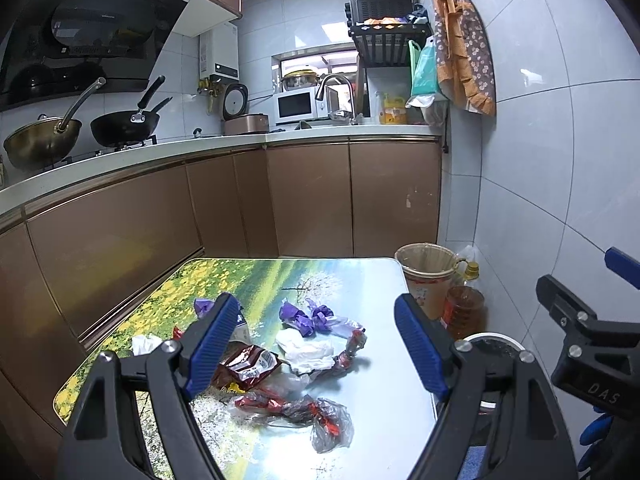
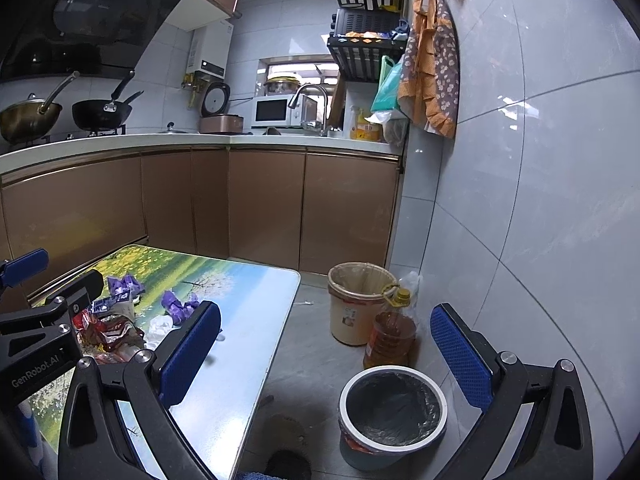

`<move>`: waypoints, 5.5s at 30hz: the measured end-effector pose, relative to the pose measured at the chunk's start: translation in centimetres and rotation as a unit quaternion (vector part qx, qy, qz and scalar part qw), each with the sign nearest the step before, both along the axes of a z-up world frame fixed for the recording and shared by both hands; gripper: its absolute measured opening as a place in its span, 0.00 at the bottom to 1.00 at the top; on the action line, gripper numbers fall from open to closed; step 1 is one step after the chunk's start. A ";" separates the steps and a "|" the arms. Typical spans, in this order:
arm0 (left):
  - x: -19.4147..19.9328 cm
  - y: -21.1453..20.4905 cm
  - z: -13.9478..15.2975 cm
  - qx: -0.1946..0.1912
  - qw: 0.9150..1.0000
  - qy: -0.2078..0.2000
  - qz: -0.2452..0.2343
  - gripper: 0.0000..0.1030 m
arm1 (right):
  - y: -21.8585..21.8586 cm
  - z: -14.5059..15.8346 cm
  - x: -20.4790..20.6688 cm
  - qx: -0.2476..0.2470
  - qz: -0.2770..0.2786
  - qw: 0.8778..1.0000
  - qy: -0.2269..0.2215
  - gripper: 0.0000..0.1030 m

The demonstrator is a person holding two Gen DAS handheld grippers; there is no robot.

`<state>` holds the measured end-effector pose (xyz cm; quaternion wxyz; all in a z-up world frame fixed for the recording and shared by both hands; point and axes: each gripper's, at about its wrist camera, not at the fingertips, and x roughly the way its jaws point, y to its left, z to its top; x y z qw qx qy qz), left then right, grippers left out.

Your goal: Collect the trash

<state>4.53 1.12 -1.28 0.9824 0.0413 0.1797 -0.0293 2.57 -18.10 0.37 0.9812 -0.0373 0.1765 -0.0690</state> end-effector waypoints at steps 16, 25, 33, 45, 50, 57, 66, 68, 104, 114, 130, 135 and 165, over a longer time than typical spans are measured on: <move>-0.1 -0.1 -0.2 0.006 1.000 -0.005 0.014 0.77 | 0.2 -1.0 0.4 0.003 -0.003 1.000 0.014 1.00; -1.0 0.9 0.3 0.000 1.000 0.001 0.019 0.77 | 1.0 -0.1 -0.8 0.005 0.007 1.000 0.005 1.00; -2.0 1.7 0.6 -0.007 1.000 0.004 0.025 0.77 | 1.8 0.3 -1.9 -0.001 0.017 1.000 0.003 1.00; -2.1 3.4 -0.1 -0.028 0.999 0.020 0.019 0.77 | 3.0 0.2 -1.8 -0.002 0.032 0.999 0.019 1.00; -1.4 4.3 -1.1 -0.036 0.999 0.033 0.019 0.77 | 4.0 0.2 -1.2 -0.016 0.036 0.999 0.027 1.00; -0.4 6.0 -2.5 -0.048 0.997 0.052 0.023 0.77 | 5.0 -0.4 0.0 -0.027 0.038 0.998 0.040 1.00; 1.0 7.4 -4.2 -0.057 0.995 0.074 0.027 0.77 | 6.3 -1.6 1.8 -0.035 0.051 0.996 0.062 1.00; 1.4 7.6 -4.6 -0.059 0.995 0.081 0.027 0.77 | 6.4 -2.0 2.2 -0.033 0.056 0.995 0.071 1.00; 15.4 28.9 -13.5 -0.098 0.954 0.224 0.174 0.77 | 14.7 -14.9 12.4 0.064 0.286 0.904 0.310 0.57; 17.1 28.9 -14.6 -0.080 0.951 0.238 0.181 0.67 | 15.3 -16.6 12.8 0.060 0.298 0.894 0.328 0.47; 12.6 28.2 -12.4 -0.112 0.958 0.225 0.141 0.07 | 14.9 -14.5 8.6 0.063 0.329 0.887 0.317 0.13; 10.3 28.2 -10.3 -0.113 0.962 0.205 0.138 0.07 | 14.4 -13.1 7.3 0.070 0.330 0.891 0.302 0.13; 13.9 -10.3 -5.5 -0.043 0.952 0.212 -0.219 0.07 | -12.0 -11.7 8.3 0.166 0.034 0.963 0.211 0.13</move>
